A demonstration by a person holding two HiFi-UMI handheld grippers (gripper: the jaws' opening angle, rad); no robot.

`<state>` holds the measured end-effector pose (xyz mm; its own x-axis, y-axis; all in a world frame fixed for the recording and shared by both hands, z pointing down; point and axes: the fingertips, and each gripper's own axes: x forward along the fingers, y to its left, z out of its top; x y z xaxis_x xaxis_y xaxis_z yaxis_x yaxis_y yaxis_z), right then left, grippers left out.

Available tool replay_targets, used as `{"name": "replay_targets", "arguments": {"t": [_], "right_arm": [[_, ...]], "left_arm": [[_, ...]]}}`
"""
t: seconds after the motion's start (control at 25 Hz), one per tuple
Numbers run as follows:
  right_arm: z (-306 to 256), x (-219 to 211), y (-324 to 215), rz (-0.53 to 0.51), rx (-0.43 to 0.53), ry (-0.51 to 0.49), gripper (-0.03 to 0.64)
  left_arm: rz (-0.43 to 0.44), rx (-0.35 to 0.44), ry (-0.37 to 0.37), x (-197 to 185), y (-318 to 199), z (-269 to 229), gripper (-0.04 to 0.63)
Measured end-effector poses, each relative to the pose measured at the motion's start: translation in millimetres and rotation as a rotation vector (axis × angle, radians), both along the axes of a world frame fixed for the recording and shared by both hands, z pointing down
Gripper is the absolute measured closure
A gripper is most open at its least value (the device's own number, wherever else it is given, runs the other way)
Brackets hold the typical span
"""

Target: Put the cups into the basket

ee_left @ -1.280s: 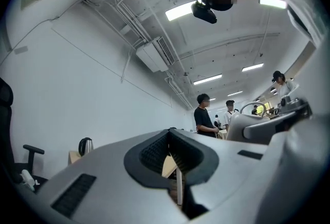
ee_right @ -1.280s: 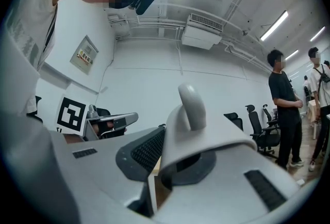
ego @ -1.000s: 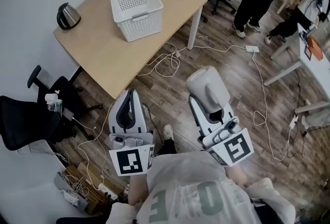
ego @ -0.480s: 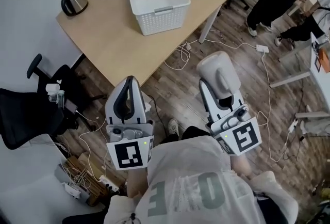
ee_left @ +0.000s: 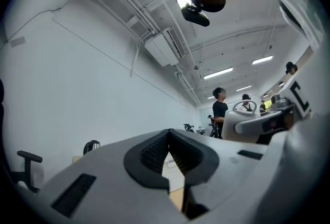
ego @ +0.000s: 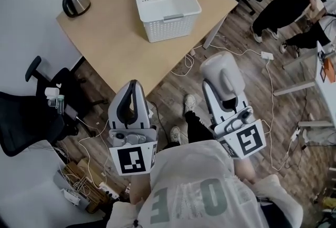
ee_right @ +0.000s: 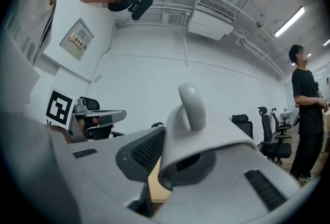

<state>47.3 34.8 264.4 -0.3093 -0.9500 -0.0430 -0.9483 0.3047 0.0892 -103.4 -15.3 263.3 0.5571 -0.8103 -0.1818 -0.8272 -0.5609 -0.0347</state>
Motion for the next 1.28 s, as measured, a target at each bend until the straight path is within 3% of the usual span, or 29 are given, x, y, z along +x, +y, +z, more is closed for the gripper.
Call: {"name": "replay_targets", "arguments": {"t": [0.4,0.96,1.28], "right_arm": [[-7.0,34.5,-81.9,-0.068,0.046,-0.039,0.584],[-18.6,136.7,-226.5,-0.134,0.050,-0.037,0.584],[-14.7,152.2,-279.7,-0.210,0.039,-0.031,0.584]], "left_arm": [[-0.051,0.027,-0.010,36.4,-66.5,-12.5,0.584],[-0.122,0.002,-0.025,133.9,-206.2,-22.5,0.584],[-0.177,-0.018,-0.038,146.7,-249.6,-22.9,0.584]]}}
